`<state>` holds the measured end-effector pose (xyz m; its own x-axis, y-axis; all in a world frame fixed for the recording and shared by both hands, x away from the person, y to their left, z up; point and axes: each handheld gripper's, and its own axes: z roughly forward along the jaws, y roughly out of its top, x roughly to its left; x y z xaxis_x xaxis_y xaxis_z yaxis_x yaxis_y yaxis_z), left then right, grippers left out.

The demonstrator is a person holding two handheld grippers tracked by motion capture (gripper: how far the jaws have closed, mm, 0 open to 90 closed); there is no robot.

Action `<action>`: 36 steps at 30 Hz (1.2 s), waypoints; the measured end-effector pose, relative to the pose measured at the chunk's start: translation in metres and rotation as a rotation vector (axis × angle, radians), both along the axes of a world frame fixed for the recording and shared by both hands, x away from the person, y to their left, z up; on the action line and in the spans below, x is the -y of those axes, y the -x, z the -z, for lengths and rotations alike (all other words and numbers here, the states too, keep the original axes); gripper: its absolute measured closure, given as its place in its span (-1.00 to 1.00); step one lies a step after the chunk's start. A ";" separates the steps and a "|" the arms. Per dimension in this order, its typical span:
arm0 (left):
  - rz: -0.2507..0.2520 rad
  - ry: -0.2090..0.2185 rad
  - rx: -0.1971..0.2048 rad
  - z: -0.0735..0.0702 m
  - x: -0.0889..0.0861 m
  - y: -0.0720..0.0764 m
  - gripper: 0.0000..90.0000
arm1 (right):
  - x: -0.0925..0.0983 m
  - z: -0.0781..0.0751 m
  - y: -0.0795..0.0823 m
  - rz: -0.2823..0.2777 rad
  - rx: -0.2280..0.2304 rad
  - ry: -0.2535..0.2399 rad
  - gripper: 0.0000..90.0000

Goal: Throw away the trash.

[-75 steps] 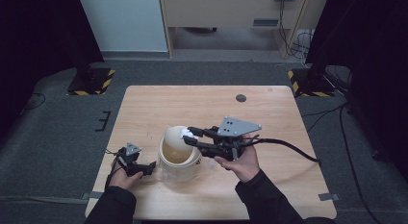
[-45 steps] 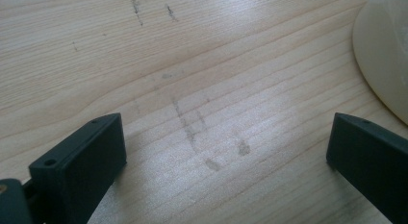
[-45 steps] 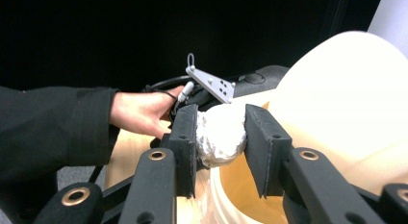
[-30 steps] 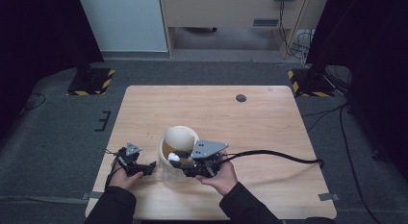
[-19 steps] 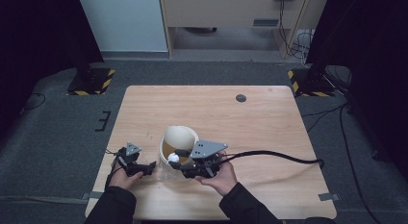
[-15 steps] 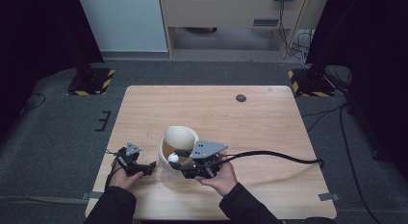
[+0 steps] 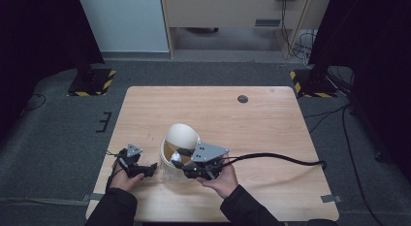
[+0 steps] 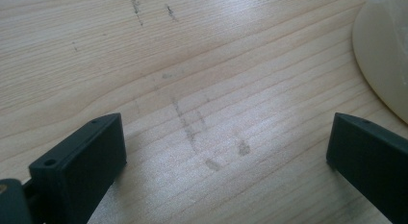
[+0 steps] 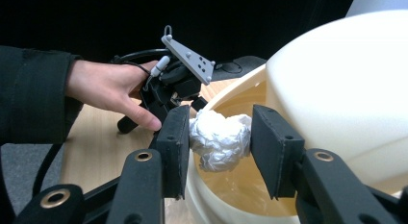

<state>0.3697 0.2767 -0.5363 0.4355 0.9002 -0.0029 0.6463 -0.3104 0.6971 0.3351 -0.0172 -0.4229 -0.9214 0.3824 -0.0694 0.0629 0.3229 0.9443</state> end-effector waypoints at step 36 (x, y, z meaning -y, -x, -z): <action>0.001 -0.002 0.001 0.000 0.000 0.000 -1.00 | 0.037 -0.059 -0.011 0.129 0.049 -0.125 -0.18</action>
